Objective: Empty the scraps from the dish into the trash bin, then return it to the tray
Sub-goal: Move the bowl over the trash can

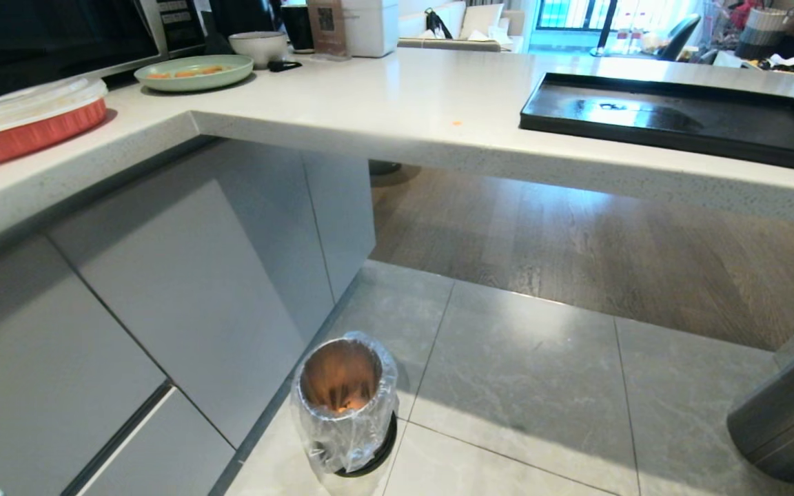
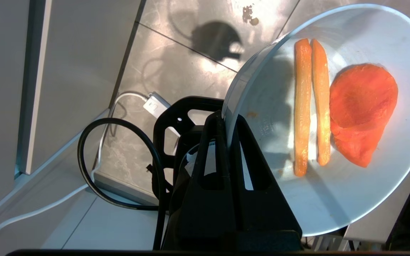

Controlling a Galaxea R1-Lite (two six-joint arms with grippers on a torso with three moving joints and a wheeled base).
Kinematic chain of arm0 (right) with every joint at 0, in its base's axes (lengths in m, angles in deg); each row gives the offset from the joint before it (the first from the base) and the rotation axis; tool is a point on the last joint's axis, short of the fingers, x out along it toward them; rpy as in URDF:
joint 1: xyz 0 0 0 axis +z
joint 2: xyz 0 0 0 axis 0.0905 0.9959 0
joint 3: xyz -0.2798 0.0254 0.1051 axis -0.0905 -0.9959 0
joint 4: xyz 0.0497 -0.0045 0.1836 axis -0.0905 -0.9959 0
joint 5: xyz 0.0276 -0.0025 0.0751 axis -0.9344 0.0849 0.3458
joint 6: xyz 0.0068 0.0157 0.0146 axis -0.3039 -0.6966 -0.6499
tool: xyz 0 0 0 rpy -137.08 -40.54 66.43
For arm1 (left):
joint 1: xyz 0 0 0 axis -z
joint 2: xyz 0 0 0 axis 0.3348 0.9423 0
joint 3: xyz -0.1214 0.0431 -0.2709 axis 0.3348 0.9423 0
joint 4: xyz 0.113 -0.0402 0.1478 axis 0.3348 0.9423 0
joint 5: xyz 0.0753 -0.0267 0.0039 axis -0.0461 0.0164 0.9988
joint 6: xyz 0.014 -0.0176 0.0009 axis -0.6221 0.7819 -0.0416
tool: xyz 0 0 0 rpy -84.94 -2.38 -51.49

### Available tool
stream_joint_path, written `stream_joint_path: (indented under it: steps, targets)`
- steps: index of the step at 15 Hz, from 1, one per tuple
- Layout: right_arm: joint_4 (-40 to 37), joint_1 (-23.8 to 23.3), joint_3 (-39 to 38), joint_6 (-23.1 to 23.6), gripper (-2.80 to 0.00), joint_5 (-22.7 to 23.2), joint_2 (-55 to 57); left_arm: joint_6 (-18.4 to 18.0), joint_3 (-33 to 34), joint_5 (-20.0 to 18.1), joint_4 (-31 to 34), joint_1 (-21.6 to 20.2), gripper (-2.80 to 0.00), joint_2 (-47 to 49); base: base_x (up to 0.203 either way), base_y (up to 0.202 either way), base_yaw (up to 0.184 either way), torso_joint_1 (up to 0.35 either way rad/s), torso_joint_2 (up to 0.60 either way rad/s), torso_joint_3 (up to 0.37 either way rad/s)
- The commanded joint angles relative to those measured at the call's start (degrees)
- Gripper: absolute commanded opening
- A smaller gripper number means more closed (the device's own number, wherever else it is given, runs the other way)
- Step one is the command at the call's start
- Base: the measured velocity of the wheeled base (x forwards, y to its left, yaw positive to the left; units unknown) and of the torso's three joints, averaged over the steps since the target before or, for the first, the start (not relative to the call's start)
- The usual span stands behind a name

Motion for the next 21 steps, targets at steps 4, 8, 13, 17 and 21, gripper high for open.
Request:
stream_joint_path:
  steps: [4, 8, 13, 17, 21]
  targets:
    - [0.03, 0.01, 0.04, 0.00, -2.80, -0.02, -0.02, 0.28, 0.02, 0.27, 0.26, 0.01, -2.80, -1.55, 0.000, 0.000, 0.000, 0.000, 0.00, 0.000]
    - [0.03, 0.01, 0.04, -0.04, -2.80, -0.02, -0.02, 0.28, 0.02, 0.18, 0.26, 0.01, -2.80, -1.90, 0.000, 0.000, 0.000, 0.000, 0.00, 0.000]
    - [0.03, 0.01, 0.04, 0.00, -2.80, -0.02, -0.02, 0.11, 0.33, 0.35, 0.34, 0.01, -2.80, -2.96, 0.000, 0.000, 0.000, 0.000, 0.00, 0.000]
    - [0.03, 0.01, 0.04, 0.01, -2.80, -0.02, -0.02, 0.19, 1.42, 0.11, 0.36, 0.01, -2.80, -3.73, 0.000, 0.000, 0.000, 0.001, 0.00, -0.015]
    - [0.03, 0.01, 0.04, 0.01, -2.80, -0.02, -0.02, -0.42, 2.48, 0.09, 0.44, 0.09, -2.80, -4.62, 0.000, 0.000, 0.000, 0.001, 0.00, -0.159]
